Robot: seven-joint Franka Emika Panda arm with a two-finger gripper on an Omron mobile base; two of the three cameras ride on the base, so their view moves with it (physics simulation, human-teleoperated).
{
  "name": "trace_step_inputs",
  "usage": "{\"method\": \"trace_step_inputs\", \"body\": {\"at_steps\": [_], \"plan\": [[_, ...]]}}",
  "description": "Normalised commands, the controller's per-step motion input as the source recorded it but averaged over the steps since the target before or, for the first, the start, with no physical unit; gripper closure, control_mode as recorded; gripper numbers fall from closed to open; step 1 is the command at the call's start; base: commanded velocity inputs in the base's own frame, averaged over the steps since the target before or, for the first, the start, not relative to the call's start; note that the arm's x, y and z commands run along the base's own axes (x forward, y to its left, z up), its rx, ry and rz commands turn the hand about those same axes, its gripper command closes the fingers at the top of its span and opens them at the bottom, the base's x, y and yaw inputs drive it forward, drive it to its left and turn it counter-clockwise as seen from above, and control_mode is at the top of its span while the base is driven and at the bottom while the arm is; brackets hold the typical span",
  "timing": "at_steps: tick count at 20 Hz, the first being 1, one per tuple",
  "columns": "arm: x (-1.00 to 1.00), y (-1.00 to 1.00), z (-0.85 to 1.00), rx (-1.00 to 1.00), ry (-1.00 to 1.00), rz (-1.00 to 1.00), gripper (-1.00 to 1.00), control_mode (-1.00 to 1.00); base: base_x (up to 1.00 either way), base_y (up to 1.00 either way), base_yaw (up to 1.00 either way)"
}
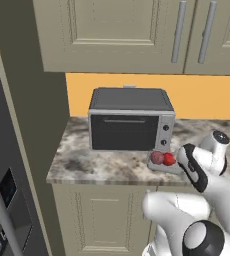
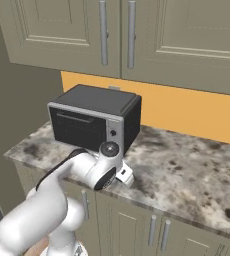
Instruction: Take the onion and onion out of the freezer and place them in the tupperware container on the counter. Then put the tupperware containing the vegetables back in the freezer.
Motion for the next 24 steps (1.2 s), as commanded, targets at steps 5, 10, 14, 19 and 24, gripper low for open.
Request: {"method": "trace_step_inputs", "body": {"at_steps": [5, 10, 14, 19, 24], "plan": [[0.28, -0.03, -0.25, 0.05, 0.09, 0.0, -1.0, -1.0, 0.0, 0.0, 0.0], [0.12, -0.14, -0.24, 0.04, 0.05, 0.0, -1.0, -1.0, 0.0, 0.0, 0.0], [0.22, -0.09, -0.26, 0.04, 0.03, 0.0, -1.0, -1.0, 0.0, 0.0, 0.0], [0.33, -0.01, -0.25, 0.03, 0.03, 0.0, -1.0, -1.0, 0.0, 0.0, 0.0], [0.27, -0.03, -0.26, 0.02, 0.04, 0.0, -1.0, -1.0, 0.0, 0.0, 0.0]]}}
